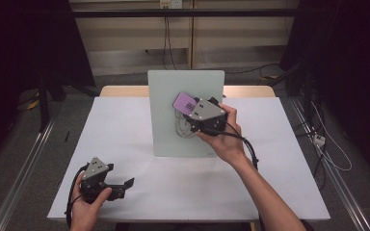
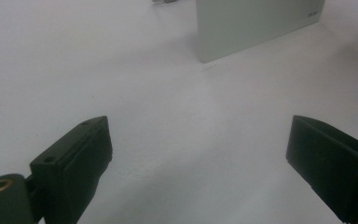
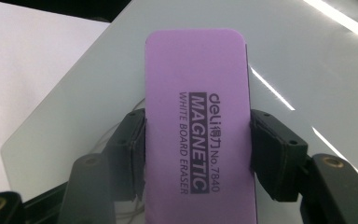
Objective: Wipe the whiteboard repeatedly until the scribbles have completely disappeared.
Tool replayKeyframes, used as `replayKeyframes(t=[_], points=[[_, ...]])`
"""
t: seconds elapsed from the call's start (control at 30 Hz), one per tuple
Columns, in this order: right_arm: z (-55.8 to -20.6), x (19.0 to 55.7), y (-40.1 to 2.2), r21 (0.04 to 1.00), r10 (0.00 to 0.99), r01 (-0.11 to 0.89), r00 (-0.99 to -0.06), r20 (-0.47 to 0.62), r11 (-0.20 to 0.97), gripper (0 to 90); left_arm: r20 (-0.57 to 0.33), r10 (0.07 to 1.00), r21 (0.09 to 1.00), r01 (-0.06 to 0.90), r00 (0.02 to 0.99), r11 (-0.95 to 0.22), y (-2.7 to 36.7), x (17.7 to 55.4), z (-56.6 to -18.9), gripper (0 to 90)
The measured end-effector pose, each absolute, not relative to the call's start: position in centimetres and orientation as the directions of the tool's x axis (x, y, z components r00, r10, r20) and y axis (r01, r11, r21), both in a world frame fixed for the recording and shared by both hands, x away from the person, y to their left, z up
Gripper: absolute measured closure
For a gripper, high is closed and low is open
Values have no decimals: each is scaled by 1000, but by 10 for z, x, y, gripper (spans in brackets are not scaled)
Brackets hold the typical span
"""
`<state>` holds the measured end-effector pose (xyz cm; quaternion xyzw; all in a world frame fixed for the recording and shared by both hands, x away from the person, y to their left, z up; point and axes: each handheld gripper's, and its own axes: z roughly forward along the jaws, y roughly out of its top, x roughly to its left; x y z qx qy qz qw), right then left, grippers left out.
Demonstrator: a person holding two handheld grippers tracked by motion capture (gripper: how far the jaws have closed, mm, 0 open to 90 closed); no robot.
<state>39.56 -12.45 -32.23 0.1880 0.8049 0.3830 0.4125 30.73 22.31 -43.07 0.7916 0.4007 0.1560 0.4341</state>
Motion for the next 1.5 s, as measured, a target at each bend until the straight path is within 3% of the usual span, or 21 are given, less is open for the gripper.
replayKeyframes(t=[0.53, 1.13, 1.5], points=[[-340, 391, -117, 766, 590, 16, -648, -481, 642, 417, -99, 769, 809, 501, 631, -307, 224, 308, -431, 67], [-305, 397, -142, 799, 683, 37, -544, -488, 600, 417, -101, 768, 805, 505, 633, -310, 221, 308, -432, 67], [-328, 391, -126, 777, 643, 34, -583, -496, 629, 418, -101, 768, 804, 507, 633, -312, 221, 308, -432, 67]])
